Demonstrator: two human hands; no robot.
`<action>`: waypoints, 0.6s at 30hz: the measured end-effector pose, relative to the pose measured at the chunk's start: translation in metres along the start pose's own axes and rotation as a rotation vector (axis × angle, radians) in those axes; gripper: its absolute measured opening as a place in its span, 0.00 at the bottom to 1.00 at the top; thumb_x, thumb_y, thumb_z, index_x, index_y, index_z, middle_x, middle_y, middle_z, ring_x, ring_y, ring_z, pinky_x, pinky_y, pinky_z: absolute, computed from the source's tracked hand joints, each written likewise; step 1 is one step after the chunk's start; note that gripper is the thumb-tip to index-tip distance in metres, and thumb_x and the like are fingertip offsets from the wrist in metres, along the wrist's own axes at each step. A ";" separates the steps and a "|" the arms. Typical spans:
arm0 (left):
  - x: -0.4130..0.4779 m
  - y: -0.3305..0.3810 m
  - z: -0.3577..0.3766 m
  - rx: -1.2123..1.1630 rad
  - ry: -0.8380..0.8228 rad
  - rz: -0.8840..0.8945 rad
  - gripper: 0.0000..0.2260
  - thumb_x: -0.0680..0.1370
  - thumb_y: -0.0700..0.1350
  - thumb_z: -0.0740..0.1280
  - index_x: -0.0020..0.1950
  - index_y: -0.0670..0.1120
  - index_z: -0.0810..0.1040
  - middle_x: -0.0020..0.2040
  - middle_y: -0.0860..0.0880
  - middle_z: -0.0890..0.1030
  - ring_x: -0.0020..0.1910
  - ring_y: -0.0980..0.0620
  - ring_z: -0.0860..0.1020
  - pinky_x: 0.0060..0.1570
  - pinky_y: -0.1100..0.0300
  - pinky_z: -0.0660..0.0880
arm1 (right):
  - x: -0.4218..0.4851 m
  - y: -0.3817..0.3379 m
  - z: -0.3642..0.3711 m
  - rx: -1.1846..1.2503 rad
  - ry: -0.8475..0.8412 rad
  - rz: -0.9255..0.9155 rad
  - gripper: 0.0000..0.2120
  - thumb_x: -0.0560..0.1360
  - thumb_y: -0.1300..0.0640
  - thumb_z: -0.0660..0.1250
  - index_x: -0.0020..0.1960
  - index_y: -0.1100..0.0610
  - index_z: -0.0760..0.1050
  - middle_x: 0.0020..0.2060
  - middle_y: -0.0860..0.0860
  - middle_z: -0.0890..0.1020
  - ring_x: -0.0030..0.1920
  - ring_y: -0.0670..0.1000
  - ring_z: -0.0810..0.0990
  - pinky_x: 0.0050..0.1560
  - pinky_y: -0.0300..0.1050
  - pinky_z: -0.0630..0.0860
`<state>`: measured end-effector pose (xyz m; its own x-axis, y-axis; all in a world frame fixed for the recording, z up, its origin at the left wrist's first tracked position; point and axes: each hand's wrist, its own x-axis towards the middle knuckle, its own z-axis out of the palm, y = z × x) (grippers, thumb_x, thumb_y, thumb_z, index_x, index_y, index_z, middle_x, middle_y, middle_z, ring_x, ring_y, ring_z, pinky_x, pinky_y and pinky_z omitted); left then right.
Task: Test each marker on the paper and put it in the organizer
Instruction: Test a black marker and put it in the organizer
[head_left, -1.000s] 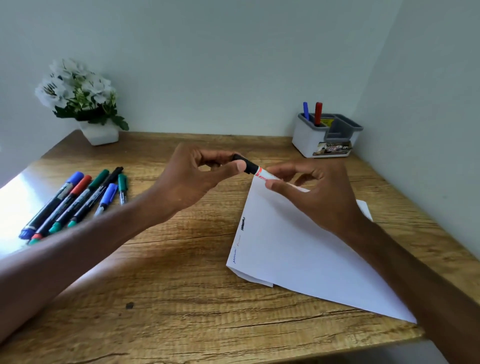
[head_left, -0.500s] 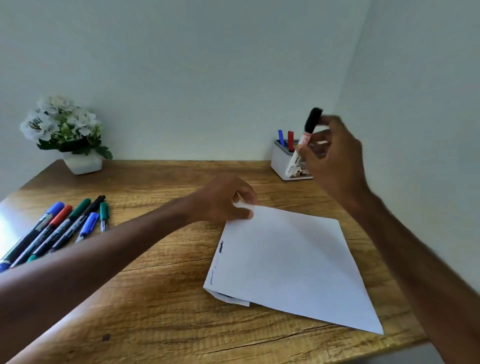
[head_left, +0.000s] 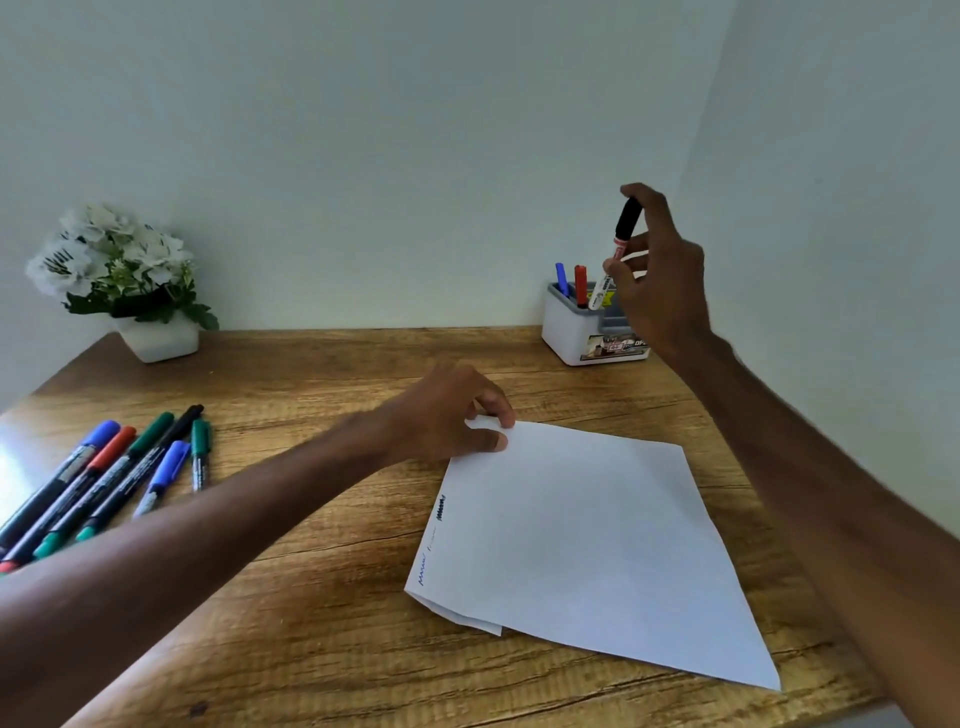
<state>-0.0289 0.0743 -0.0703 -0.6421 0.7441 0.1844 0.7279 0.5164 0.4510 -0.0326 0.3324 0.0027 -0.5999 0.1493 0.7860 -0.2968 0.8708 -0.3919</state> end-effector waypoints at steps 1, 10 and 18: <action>0.000 0.000 0.000 0.001 -0.003 -0.004 0.11 0.77 0.43 0.75 0.59 0.46 0.85 0.61 0.53 0.84 0.43 0.82 0.71 0.41 0.82 0.67 | -0.001 0.002 0.002 0.001 0.002 0.002 0.36 0.76 0.67 0.73 0.78 0.51 0.63 0.51 0.56 0.84 0.47 0.49 0.84 0.51 0.41 0.80; 0.001 0.000 0.001 0.010 0.003 -0.024 0.11 0.77 0.44 0.74 0.60 0.47 0.85 0.62 0.53 0.83 0.42 0.72 0.72 0.40 0.82 0.67 | 0.009 0.011 0.016 -0.001 0.031 0.020 0.34 0.77 0.67 0.72 0.78 0.50 0.63 0.52 0.56 0.84 0.48 0.48 0.83 0.51 0.39 0.77; 0.001 -0.003 0.002 -0.012 0.009 -0.018 0.11 0.77 0.44 0.74 0.59 0.47 0.85 0.62 0.53 0.83 0.42 0.73 0.73 0.40 0.82 0.68 | -0.003 0.022 0.034 -0.052 -0.064 0.106 0.25 0.82 0.62 0.67 0.76 0.50 0.67 0.53 0.58 0.85 0.52 0.55 0.84 0.54 0.50 0.81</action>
<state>-0.0314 0.0745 -0.0730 -0.6576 0.7305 0.1843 0.7131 0.5247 0.4649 -0.0630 0.3348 -0.0244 -0.6726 0.2128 0.7087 -0.1913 0.8752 -0.4444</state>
